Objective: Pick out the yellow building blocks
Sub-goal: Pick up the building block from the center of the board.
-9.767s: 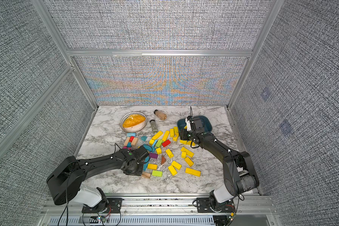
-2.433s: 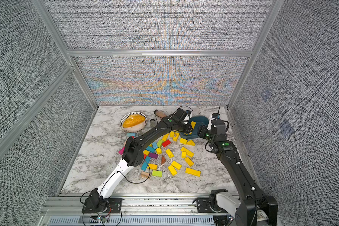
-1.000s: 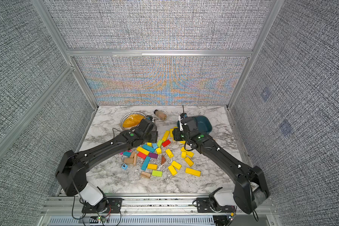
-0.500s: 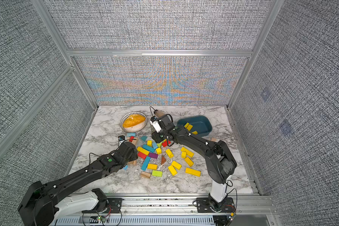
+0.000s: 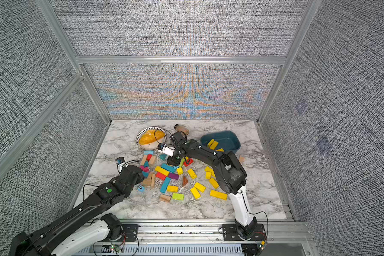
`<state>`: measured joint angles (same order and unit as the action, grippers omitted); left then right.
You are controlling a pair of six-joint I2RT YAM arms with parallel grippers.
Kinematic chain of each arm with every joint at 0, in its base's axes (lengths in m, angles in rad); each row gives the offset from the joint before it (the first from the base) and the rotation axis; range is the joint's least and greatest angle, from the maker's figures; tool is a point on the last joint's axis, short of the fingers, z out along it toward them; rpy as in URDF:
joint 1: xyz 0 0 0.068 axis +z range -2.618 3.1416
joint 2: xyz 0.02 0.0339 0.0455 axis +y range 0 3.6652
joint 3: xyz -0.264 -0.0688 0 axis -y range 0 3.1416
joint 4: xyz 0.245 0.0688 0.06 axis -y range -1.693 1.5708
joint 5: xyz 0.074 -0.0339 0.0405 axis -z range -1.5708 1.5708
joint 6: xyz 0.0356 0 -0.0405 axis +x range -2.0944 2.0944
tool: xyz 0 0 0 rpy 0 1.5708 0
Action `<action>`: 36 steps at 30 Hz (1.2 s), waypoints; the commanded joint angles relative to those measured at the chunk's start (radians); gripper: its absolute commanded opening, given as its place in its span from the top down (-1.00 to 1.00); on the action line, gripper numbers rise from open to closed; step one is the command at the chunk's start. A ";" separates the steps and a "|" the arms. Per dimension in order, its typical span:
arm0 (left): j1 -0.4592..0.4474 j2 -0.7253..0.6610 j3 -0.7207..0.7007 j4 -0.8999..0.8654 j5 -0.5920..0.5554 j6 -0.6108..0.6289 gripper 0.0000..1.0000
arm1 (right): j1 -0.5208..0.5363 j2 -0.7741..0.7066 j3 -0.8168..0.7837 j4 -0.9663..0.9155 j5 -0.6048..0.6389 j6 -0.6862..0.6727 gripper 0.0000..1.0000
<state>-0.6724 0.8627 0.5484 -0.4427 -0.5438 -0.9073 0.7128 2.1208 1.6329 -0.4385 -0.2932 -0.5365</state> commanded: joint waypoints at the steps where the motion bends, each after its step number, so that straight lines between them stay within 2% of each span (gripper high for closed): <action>1: 0.005 0.001 -0.003 -0.003 0.004 0.022 -0.28 | 0.003 0.033 0.030 -0.022 -0.018 -0.070 -0.11; 16: 0.013 0.001 -0.019 0.029 0.027 0.034 -0.27 | 0.004 0.145 0.120 -0.047 0.020 -0.071 0.08; 19: 0.013 -0.002 -0.012 0.017 0.027 0.035 -0.25 | 0.005 0.154 0.124 -0.049 0.017 -0.072 0.18; 25: 0.013 -0.023 -0.003 -0.003 0.020 0.040 -0.24 | 0.004 0.157 0.142 -0.049 0.007 -0.065 0.51; 31: 0.013 0.011 0.034 -0.015 0.022 0.048 -0.23 | 0.004 0.085 0.146 -0.018 -0.009 -0.037 0.66; 33: 0.013 0.032 0.045 -0.003 0.031 0.048 -0.23 | 0.002 0.024 0.123 0.020 -0.007 -0.009 0.68; 36: 0.013 0.078 0.063 0.016 0.053 0.050 -0.23 | -0.021 -0.120 0.004 0.158 0.054 0.092 0.73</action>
<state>-0.6601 0.9188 0.5976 -0.4427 -0.5121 -0.8680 0.7082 2.0869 1.7012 -0.4061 -0.2867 -0.5419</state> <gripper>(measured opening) 0.614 0.325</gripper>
